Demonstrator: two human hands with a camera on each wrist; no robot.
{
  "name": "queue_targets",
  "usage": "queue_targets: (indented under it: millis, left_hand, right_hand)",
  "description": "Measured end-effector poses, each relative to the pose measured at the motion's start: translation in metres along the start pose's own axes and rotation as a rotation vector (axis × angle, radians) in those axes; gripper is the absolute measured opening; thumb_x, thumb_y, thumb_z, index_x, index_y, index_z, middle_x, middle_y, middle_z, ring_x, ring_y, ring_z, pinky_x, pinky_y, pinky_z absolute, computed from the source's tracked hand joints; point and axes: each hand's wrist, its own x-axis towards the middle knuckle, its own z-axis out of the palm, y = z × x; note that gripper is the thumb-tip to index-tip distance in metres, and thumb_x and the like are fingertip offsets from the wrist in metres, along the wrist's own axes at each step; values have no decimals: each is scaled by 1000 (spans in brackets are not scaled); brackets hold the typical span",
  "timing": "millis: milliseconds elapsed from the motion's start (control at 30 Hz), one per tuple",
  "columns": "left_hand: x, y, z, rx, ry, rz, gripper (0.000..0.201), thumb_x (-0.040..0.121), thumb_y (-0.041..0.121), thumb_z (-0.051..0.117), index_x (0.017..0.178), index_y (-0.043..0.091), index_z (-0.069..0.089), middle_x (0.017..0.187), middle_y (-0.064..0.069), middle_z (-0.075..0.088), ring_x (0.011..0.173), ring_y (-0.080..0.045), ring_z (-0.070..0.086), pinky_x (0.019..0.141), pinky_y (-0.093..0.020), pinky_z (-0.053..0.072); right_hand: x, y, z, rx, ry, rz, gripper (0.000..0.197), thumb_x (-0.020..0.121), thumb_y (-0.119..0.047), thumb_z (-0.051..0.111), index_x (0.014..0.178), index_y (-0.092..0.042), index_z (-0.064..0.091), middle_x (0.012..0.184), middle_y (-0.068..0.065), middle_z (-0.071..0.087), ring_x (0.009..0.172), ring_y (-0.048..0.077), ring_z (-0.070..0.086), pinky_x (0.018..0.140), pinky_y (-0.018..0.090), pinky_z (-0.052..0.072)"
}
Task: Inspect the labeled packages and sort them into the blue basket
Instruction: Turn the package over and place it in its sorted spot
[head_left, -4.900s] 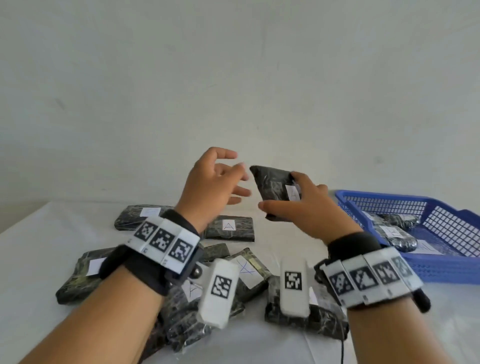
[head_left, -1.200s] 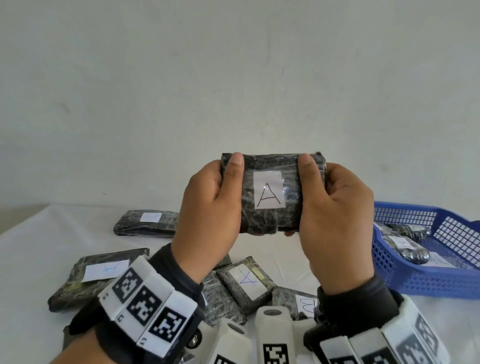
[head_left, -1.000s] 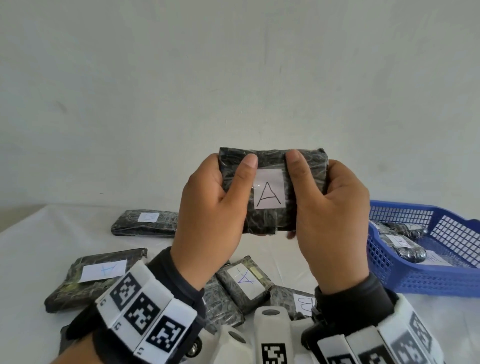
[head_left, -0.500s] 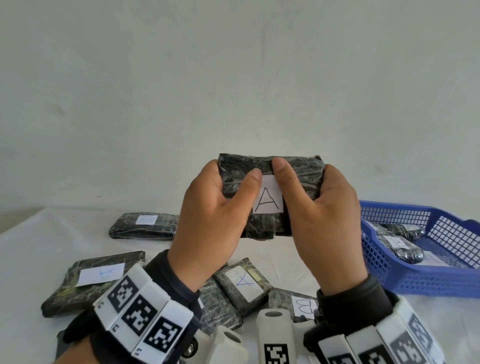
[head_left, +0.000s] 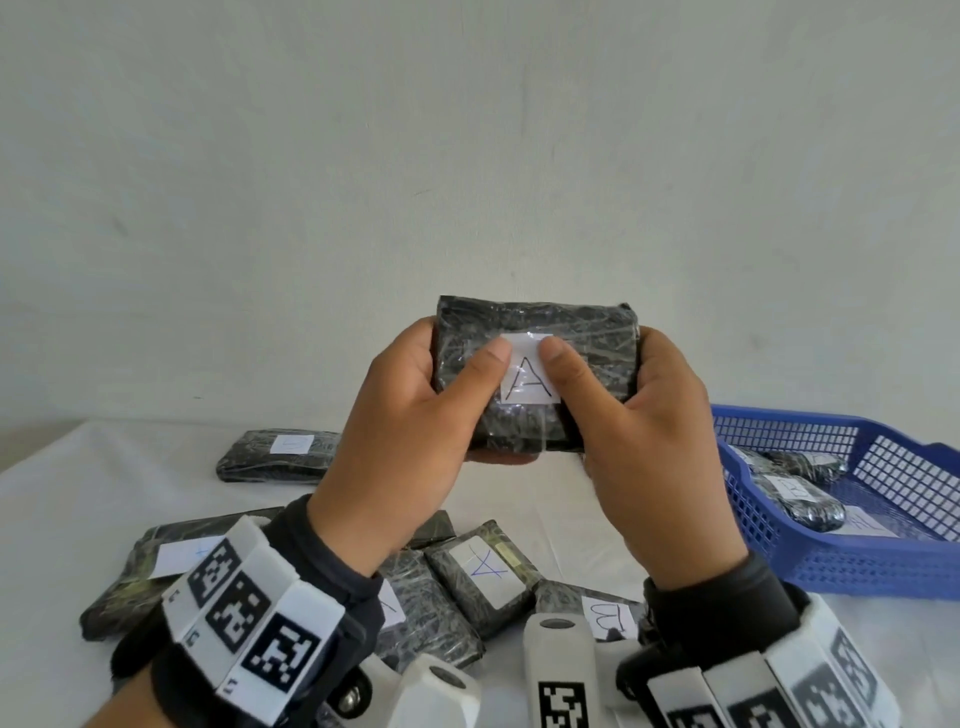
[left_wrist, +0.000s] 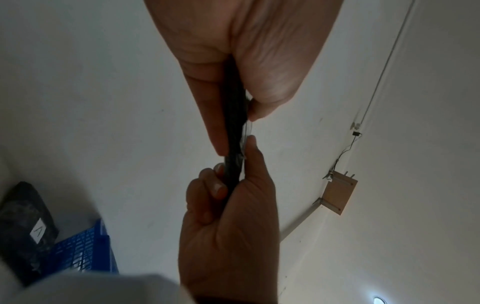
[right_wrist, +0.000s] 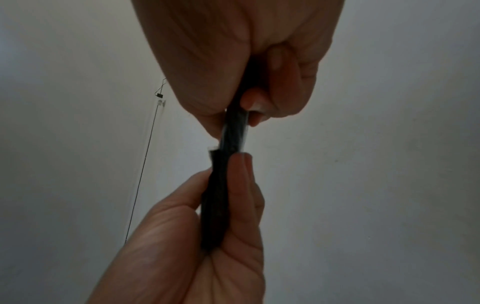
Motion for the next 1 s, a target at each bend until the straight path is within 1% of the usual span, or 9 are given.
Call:
queue_targets:
  millis: [133, 233, 333, 400, 433, 533, 667, 867, 1000]
  left_hand:
    - [-2, 2, 3, -3, -16, 33, 22, 102, 15, 60, 123, 15, 64, 103, -3, 78, 92, -22, 79, 70, -43, 66]
    - [-1, -1, 4, -32, 32, 28, 39, 102, 16, 60, 139, 27, 52, 108, -2, 78, 97, -20, 78, 76, -44, 66]
    - [3, -1, 0, 22, 43, 87, 46, 106, 17, 57, 149, 29, 47, 119, 1, 76, 108, -19, 75, 88, -45, 63]
    - [5, 1, -3, 14, 12, 73, 43, 107, 16, 54, 149, 25, 49, 118, 0, 77, 107, -19, 76, 87, -42, 63]
    - [5, 2, -4, -14, -13, 47, 39, 108, 12, 51, 146, 22, 53, 114, -1, 78, 104, -19, 76, 83, -39, 63]
    - [5, 2, -4, -58, -50, -13, 51, 109, 6, 45, 157, 20, 39, 117, -2, 78, 105, -20, 76, 83, -36, 64]
    - [4, 1, -2, -95, -57, -19, 65, 108, 7, 46, 165, 24, 21, 118, 1, 78, 108, -18, 75, 85, -35, 63]
    - [4, 2, -1, -79, -69, 3, 71, 106, 8, 51, 166, 24, 17, 126, -1, 75, 114, -20, 73, 91, -37, 62]
    - [2, 3, -1, -49, -57, 19, 83, 104, 8, 57, 167, 30, 7, 126, 5, 74, 113, -16, 74, 93, -36, 61]
  right_hand:
    - [-2, 0, 3, 97, 42, -54, 45, 86, -28, 81, 115, -29, 46, 102, -1, 72, 89, 5, 75, 72, 23, 61]
    - [-3, 0, 5, 37, 85, -103, 45, 89, -23, 80, 116, -26, 44, 96, -11, 65, 83, -8, 69, 68, 11, 53]
    - [-2, 1, 6, 15, 119, -112, 26, 101, -27, 66, 120, -23, 50, 93, -11, 64, 77, -1, 66, 62, 21, 54]
    - [-1, 4, 7, 18, 143, -96, 16, 105, -29, 58, 119, -23, 54, 95, -3, 66, 75, 13, 64, 67, 41, 56]
    - [0, 5, 7, 53, 146, -77, 16, 107, -29, 55, 121, -21, 56, 97, 1, 67, 77, 19, 64, 69, 44, 56]
    - [3, 6, 5, 147, 130, -26, 23, 110, -19, 49, 130, -13, 60, 105, -3, 72, 94, 7, 69, 84, 31, 58]
    - [5, 7, 5, 215, 97, 35, 35, 110, -17, 51, 144, -9, 57, 127, 2, 73, 118, 14, 70, 104, 40, 57]
    - [1, 5, 7, 134, 65, -25, 55, 105, -31, 62, 155, -16, 46, 138, -5, 67, 125, 5, 65, 107, 31, 54]
    - [-1, 1, 8, 101, 34, -62, 53, 102, -27, 65, 150, -12, 51, 126, -5, 72, 115, 6, 69, 98, 27, 57]
